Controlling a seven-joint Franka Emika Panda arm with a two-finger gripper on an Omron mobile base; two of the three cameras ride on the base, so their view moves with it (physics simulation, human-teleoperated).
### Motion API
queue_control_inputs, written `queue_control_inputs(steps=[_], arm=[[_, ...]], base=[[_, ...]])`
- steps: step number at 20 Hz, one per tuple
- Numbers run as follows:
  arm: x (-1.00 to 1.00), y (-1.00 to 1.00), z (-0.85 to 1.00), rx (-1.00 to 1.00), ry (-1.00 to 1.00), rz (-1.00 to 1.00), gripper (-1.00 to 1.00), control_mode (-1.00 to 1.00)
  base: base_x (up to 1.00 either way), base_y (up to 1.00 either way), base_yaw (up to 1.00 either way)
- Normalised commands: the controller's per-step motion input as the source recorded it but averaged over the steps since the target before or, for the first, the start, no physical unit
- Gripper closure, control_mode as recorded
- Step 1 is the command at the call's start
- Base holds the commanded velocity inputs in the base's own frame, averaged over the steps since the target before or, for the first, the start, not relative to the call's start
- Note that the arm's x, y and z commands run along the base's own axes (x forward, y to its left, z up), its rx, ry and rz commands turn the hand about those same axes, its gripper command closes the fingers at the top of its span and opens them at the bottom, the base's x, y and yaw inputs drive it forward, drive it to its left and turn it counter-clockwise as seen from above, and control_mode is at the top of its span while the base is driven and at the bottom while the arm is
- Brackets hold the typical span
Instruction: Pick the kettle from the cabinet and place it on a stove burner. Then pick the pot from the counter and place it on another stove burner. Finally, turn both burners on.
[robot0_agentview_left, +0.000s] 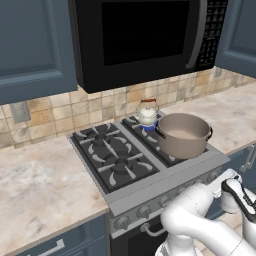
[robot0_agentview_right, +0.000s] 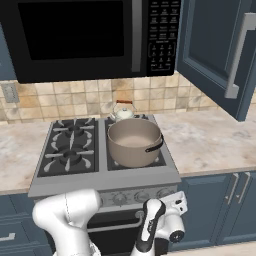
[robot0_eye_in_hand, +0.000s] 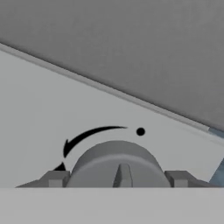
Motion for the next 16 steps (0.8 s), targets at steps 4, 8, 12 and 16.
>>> queue_control_inputs(steps=[4, 8, 12, 16], arm=[[-0.16, -0.05, -0.15, -0.39, -0.15, 0.02, 1.0, -1.0], [-0.19, -0.11, -0.22, -0.35, -0.1, 0.01, 1.0, -1.0], [0.0, -0.29, -0.31, -0.18, -0.02, 0.07, 1.0, -1.0], [-0.02, -0.4, -0.27, -0.13, -0.14, 0.12, 1.0, -1.0]], base=[[0.0, 0.0, 0.0], [0.0, 0.0, 0.0], [0.0, 0.0, 0.0], [0.0, 0.0, 0.0]])
